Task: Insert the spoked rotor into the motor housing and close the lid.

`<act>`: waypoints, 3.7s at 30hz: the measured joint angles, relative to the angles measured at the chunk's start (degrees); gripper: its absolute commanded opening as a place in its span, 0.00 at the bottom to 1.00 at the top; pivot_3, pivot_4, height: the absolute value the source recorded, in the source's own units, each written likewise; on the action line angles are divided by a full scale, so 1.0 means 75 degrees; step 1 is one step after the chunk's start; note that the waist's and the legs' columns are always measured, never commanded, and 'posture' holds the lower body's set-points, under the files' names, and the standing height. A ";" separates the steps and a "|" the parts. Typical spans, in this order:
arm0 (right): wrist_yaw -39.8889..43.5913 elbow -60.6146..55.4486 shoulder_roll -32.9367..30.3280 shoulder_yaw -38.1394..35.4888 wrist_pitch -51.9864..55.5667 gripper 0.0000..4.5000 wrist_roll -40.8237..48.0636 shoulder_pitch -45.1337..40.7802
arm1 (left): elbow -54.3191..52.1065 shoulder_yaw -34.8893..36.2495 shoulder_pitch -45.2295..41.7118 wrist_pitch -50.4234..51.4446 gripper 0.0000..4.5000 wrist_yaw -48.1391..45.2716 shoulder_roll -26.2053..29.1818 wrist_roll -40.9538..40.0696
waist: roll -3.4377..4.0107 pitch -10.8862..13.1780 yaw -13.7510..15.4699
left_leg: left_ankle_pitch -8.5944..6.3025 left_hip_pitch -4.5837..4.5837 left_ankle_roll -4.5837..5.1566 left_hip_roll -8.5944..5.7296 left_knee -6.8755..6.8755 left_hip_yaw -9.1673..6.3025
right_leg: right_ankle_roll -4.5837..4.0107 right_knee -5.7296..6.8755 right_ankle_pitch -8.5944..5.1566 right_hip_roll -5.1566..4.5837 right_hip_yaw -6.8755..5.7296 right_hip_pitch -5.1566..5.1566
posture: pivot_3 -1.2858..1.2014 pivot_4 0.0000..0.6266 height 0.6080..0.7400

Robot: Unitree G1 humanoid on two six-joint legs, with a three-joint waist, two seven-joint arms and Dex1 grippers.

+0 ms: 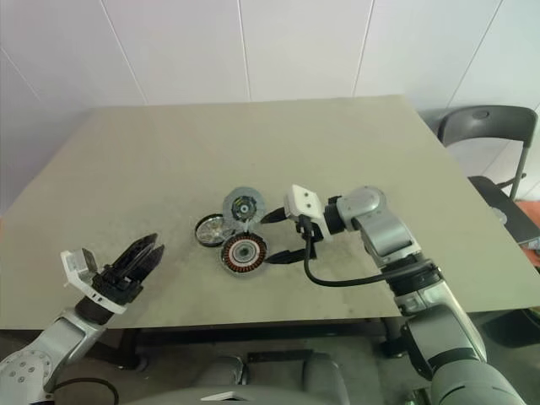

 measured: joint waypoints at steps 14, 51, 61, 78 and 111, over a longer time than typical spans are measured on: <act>-0.0104 0.0001 0.0106 0.0003 -0.0053 1.00 -0.0083 0.0000 | 0.2140 -0.0316 -0.1967 0.0482 0.99 0.0946 -0.0557 0.0257 | -0.0001 -0.0001 0.0002 | 0.0001 0.0006 0.0001 -0.0002 0.0002 -0.0002 | 0.0025 0.0004 0.0023 0.0001 0.0000 0.0006 | 0.52 0.00 1.00; -0.0123 0.0001 0.0077 0.0002 -0.0126 1.00 -0.0099 -0.0002 | 0.2613 -0.0242 -0.2609 0.1496 0.34 0.1468 -0.1091 0.0352 | 0.0003 -0.0005 0.0115 | 0.0002 0.0014 0.0000 -0.0007 0.0017 -0.0003 | 0.0036 0.0002 0.0027 -0.0001 0.0000 0.0023 | 0.52 0.00 1.00; -0.0181 0.0001 0.0079 0.0001 -0.0129 1.00 -0.0104 -0.0025 | 0.2543 -0.0175 -0.2721 0.1452 0.01 0.1431 -0.1188 0.0449 | 0.0023 -0.0019 0.0174 | 0.0005 0.0030 -0.0003 -0.0006 0.0028 0.0001 | 0.0029 0.0003 0.0015 0.0000 -0.0001 0.0039 | 0.52 0.00 1.00; -0.0160 0.0137 0.0062 0.0002 -0.0317 1.00 -0.0240 -0.0024 | 0.1439 0.0087 -0.1898 0.1128 0.10 0.2284 -0.1349 -0.0215 | 0.0014 -0.0013 -0.0020 | 0.0003 0.0018 -0.0001 -0.0002 0.0008 0.0003 | 0.0030 -0.0012 0.0017 0.0000 0.0004 0.0024 | 0.52 0.00 1.00; -0.0127 0.0158 0.0081 0.0000 -0.0420 1.00 -0.0302 -0.0024 | 0.1915 -0.0946 -0.2601 0.0614 1.00 0.5721 -0.0592 -0.3232 | 0.0003 -0.0011 0.0056 | 0.0004 0.0022 -0.0001 -0.0006 0.0020 0.0003 | 0.0006 -0.0004 0.0032 0.0001 0.0006 0.0032 | 0.52 0.00 1.00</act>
